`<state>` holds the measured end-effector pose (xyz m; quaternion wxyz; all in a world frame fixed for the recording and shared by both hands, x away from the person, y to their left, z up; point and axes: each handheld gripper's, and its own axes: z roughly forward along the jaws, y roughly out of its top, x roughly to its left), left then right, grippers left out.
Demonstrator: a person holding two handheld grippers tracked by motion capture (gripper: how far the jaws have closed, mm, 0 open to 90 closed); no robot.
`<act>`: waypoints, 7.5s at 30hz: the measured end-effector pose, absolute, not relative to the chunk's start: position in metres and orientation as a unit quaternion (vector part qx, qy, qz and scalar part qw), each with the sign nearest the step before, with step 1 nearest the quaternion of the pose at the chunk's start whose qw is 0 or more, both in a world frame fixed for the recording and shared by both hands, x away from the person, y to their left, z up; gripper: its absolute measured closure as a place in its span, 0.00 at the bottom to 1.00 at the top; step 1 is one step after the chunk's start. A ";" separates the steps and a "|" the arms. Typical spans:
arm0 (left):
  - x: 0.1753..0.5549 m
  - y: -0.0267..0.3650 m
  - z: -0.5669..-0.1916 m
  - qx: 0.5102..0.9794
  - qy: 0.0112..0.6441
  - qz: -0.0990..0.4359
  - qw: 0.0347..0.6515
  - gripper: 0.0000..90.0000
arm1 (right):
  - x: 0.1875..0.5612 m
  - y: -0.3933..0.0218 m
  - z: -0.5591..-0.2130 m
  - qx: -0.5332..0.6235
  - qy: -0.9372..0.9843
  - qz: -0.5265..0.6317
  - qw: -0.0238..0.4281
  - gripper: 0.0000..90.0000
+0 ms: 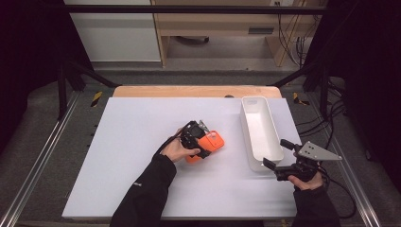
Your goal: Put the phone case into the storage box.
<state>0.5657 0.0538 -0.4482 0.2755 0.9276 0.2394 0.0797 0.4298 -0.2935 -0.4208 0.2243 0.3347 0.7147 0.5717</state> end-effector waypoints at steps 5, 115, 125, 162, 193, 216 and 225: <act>0.561 0.058 -0.439 0.925 0.236 0.086 0.284 0.17 | 0.430 -0.294 -0.421 0.335 0.715 0.571 0.224 0.01; 0.462 0.130 -0.404 0.924 0.104 0.098 0.355 0.17 | 0.422 -0.203 -0.409 0.193 0.819 0.506 0.188 0.01; 0.460 0.127 -0.403 0.929 0.087 0.102 0.343 0.17 | 0.421 -0.191 -0.408 0.171 0.833 0.495 0.179 0.02; 0.438 0.116 -0.391 0.920 0.004 0.129 0.370 0.17 | 0.412 -0.163 -0.383 0.078 0.877 0.443 0.168 0.02; 0.433 0.111 -0.388 0.913 -0.026 0.115 0.390 0.17 | 0.414 -0.139 -0.386 0.045 0.886 0.434 0.155 0.03; 0.430 0.107 -0.388 0.908 -0.047 0.094 0.406 0.17 | 0.413 -0.131 -0.395 0.029 0.883 0.446 0.141 0.09; 0.430 0.107 -0.389 0.909 -0.052 0.090 0.404 0.17 | 0.414 -0.131 -0.396 0.018 0.881 0.454 0.131 0.15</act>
